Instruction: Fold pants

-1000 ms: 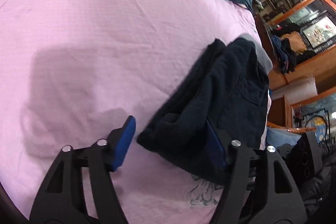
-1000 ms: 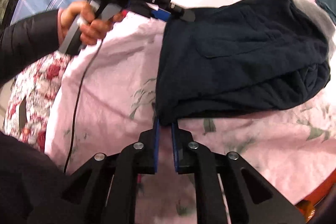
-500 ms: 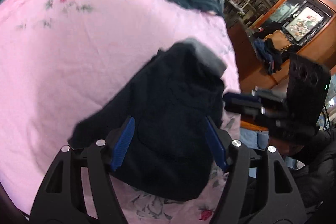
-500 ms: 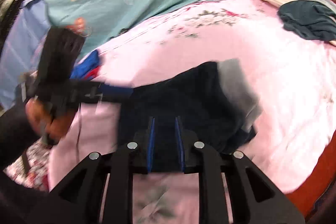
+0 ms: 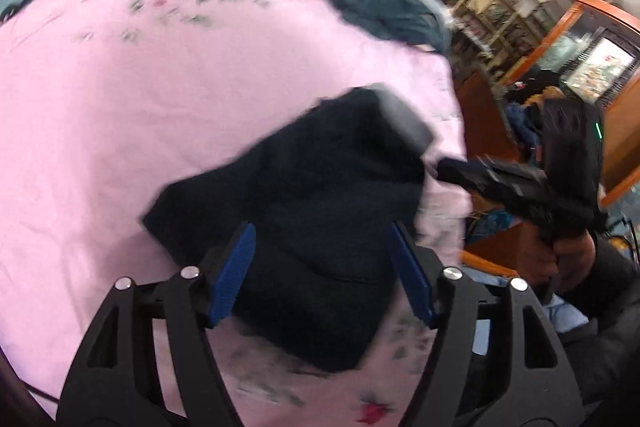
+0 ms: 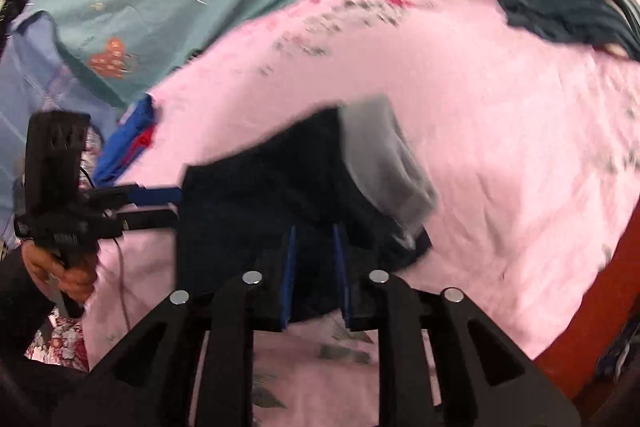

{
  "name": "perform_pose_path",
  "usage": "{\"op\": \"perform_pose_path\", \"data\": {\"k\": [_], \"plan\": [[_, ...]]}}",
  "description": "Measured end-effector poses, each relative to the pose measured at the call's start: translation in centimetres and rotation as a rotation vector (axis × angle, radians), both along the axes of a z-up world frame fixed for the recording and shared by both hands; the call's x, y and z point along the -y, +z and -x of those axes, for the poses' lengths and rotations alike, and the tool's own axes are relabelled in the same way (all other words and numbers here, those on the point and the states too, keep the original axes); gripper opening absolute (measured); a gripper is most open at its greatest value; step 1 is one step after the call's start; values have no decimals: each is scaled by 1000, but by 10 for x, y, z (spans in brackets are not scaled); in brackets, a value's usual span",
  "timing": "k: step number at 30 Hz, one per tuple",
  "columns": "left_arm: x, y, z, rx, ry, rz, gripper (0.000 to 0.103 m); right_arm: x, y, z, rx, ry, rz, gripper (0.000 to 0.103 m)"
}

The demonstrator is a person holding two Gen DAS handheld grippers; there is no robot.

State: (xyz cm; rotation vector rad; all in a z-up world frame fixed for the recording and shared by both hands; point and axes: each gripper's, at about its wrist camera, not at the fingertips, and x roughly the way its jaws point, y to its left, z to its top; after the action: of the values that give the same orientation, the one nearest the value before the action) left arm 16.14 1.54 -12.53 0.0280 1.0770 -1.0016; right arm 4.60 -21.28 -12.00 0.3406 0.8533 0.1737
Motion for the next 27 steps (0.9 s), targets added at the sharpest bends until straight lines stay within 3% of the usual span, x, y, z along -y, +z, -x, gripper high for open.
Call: {"op": "perform_pose_path", "data": {"k": [3, 5, 7, 11, 13, 15, 17, 22, 27], "plan": [[13, -3, 26, 17, -25, -21, 73, -4, 8, -24, 30, 22, 11, 30], [26, -18, 37, 20, -16, -102, 73, -3, 4, -42, 28, 33, 29, 30], [34, -29, 41, 24, -6, -162, 73, 5, -8, -61, -3, 26, 61, 30], [38, -37, 48, 45, 10, -188, 73, 33, -41, -88, -94, -29, 105, 31], [38, -39, 48, 34, 20, -183, 73, 44, -54, -92, -116, -33, 100, 37], [39, -42, 48, 34, 26, -193, 73, 43, -60, -92, -128, -31, 152, 54], [41, -45, 49, 45, 28, -205, 73, 43, -61, -91, -127, -27, 158, 54], [45, -42, 50, 53, 46, -229, 74, 37, -32, -82, -105, 4, 178, 54], [45, -39, 48, 33, 84, -238, 74, 15, 14, -64, 51, 129, 163, 54]]}}
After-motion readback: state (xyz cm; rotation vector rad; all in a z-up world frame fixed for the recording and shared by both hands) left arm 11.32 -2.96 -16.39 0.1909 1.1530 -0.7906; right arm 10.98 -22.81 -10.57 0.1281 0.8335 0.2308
